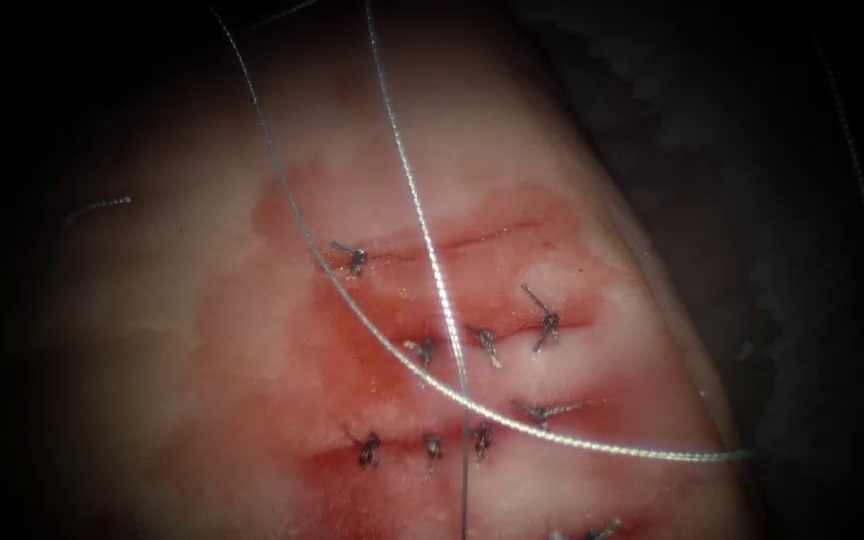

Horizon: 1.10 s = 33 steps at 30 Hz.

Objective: Wound Closure
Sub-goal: Pull the thread using the grippers until the needle is in view

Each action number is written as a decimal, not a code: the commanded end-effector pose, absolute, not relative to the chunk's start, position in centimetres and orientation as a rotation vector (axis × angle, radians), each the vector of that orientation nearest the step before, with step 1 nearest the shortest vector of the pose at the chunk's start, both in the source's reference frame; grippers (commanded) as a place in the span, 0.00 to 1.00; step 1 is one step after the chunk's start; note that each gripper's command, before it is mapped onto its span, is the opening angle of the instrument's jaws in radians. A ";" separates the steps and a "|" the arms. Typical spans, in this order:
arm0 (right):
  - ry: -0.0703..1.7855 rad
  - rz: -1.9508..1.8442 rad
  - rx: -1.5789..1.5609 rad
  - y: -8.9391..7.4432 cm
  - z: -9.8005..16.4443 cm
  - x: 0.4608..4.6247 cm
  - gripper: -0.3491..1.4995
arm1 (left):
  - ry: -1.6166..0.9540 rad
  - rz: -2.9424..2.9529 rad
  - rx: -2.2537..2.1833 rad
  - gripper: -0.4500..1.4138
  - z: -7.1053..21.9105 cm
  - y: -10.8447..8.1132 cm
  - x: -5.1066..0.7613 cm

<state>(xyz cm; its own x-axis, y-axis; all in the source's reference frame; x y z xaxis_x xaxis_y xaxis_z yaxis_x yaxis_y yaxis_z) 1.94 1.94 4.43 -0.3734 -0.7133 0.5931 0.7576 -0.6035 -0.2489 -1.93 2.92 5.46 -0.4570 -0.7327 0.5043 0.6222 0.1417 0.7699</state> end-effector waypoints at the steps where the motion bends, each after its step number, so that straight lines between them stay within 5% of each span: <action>1: -0.148 -2.021 -0.855 2.3 4.5 2.10 0.00 | -1.301 -1.547 0.154 0.00 5.6 2.9 -2.06; 7: -0.345 -1.946 -0.815 2.7 4.8 2.12 0.00 | -1.253 -1.503 0.217 0.01 5.8 2.8 -2.36; 20: -0.458 -1.998 -0.711 2.5 5.3 2.24 0.00 | -1.161 -1.425 0.314 0.09 6.0 2.5 -2.76; 21: -0.457 -2.032 -0.683 2.3 5.4 2.26 0.00 | -1.145 -1.418 0.322 0.26 6.1 2.4 -2.79; 23: -0.469 -2.087 -0.611 2.1 5.7 2.25 0.00 | -1.099 -1.407 0.338 0.31 6.1 2.4 -2.79; 25: -0.473 -2.132 -0.559 1.9 5.8 2.24 0.00 | -1.052 -1.375 0.306 0.18 6.1 2.4 -2.77; 27: -0.473 -2.161 -0.528 1.7 6.0 2.22 0.00 | -1.008 -1.359 0.273 0.23 6.2 2.4 -2.75; 33: -0.519 -2.223 -0.438 1.0 6.5 2.14 0.00 | -0.724 -1.180 0.177 0.71 6.5 2.2 -2.75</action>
